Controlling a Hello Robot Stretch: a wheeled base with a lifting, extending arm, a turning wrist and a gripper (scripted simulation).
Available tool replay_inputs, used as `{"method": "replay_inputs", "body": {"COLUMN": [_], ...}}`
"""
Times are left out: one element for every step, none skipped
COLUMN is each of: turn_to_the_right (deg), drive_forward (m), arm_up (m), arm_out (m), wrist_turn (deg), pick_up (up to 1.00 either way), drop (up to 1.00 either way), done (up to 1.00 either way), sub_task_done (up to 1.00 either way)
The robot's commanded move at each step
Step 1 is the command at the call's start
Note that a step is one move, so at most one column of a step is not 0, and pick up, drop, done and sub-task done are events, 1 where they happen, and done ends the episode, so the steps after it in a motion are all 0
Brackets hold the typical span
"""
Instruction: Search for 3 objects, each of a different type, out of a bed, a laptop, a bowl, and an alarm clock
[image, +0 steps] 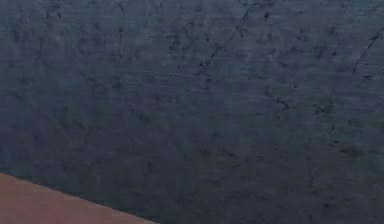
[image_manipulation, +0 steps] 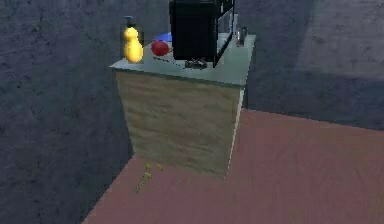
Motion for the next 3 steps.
{"method": "replay_inputs", "body": {"turn_to_the_right": [45.0,27.0,0.0], "drive_forward": [0.00,0.00,0.15], "arm_up": [0.00,0.00,0.00], "arm_out": [0.00,0.00,0.00], "wrist_turn": [0.0,0.0,0.0], "pick_up": [0.00,0.00,0.00], "drop": [0.00,0.00,0.00], "done": [0.00,0.00,0.00], "sub_task_done": [0.00,0.00,0.00]}}
